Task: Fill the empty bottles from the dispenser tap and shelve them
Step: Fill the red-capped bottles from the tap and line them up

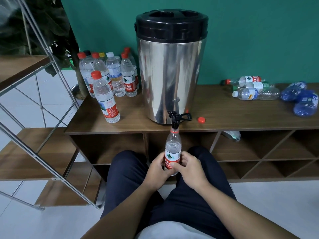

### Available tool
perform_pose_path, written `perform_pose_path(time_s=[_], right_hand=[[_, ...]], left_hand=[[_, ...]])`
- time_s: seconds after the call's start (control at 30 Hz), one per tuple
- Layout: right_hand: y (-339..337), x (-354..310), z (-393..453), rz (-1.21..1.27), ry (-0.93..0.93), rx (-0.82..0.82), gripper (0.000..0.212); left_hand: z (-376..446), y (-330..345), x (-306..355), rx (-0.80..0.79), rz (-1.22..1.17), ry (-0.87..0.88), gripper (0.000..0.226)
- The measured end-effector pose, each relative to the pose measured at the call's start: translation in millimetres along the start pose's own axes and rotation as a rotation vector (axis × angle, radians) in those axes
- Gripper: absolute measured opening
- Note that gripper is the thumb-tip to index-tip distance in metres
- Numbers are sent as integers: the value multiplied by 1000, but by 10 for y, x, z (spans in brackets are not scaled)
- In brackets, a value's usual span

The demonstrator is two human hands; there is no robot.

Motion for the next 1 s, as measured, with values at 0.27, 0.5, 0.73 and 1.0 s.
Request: perform_pose_path(time_s=[0.27,0.5,0.73,1.0], right_hand=[[-40,-15,-3,30,-11,43,32],[-28,0,21,39,-3,46,28],[18,-11,47,34,-5,50,29],[33,-4,66,26,4,47,29]], left_hand=[[122,51,-98,60,2,-36,63],[167,58,-121,65,-36,-23,63],[170,15,-108,56,-48,-7,66],[157,-16,-82,56,-49,5,67]])
Point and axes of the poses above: each hand's wrist, its own z-axis towards the middle knuckle, its own y-axis out of the palm, x = y × z, the point moved 6 cm from there along z, towards the middle knuckle, and after that the axes turned 10 degrees about -x, right-handed, at the moved point
